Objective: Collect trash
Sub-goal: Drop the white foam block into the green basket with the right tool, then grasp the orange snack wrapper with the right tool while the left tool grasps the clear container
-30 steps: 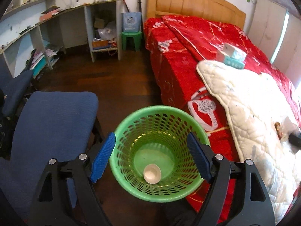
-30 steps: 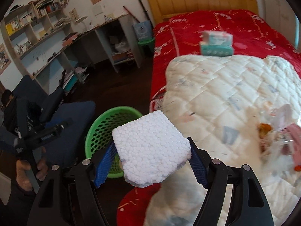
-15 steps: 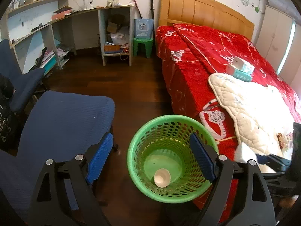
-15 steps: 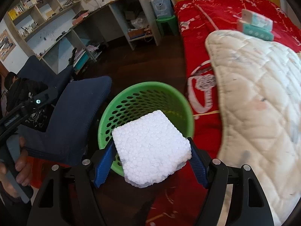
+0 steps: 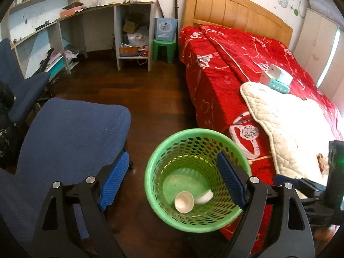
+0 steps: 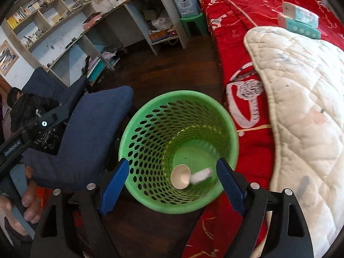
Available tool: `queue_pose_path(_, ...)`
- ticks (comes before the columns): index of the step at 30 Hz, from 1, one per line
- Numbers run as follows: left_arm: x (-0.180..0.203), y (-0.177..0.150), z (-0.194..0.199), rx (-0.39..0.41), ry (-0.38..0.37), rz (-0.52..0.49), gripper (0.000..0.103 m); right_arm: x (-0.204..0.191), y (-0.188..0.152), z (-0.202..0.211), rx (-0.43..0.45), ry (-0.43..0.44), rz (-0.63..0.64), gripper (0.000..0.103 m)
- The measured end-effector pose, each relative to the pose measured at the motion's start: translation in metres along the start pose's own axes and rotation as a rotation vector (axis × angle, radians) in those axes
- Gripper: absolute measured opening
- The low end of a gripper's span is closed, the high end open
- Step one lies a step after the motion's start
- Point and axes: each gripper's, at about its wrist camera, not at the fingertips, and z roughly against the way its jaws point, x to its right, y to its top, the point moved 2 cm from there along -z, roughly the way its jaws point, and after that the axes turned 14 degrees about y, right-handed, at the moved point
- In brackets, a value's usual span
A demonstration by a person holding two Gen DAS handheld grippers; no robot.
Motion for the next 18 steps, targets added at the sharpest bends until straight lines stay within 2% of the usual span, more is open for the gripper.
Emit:
queue_pose_path(11, 0.052, -0.007, 0.022, 0.02, -0.059, -0.082, 0.082, 0.03, -0.016, 0.096, 0.13, -0.086, -0.027, 0.086)
queue_pose_path(18, 0.092, -0.012, 0.034, 0.014, -0.115, -0.131, 0.082, 0.063, -0.027, 0.177, 0.246, -0.221, -0.04, 0.087)
